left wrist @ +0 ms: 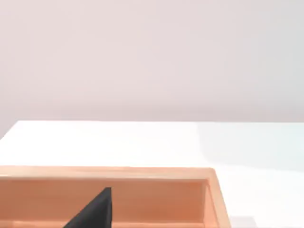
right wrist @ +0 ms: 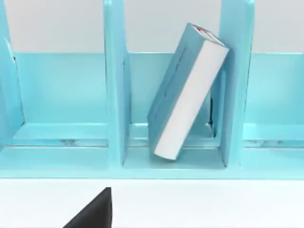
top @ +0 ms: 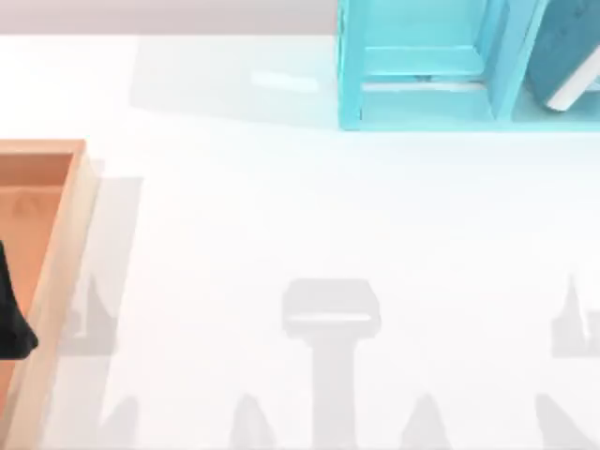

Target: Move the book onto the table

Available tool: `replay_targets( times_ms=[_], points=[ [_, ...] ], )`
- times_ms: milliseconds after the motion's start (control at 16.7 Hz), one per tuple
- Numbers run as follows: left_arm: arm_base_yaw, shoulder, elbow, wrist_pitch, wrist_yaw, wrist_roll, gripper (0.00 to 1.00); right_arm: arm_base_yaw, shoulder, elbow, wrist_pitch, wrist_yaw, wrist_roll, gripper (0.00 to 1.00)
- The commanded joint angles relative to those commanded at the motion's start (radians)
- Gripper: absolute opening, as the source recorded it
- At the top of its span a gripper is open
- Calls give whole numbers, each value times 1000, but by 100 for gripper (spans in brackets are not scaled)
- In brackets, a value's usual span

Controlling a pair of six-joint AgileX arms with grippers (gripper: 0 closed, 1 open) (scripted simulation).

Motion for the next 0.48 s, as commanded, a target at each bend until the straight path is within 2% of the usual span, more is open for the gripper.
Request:
replay_targets(
  times_ms=[240, 480],
  points=[
    [0, 0, 0, 0, 0, 0, 100, -4, 30, 16, 23, 0, 7, 100],
    [0, 0, 0, 0, 0, 0, 100, -18, 216, 95, 143, -9, 46, 100]
  ],
)
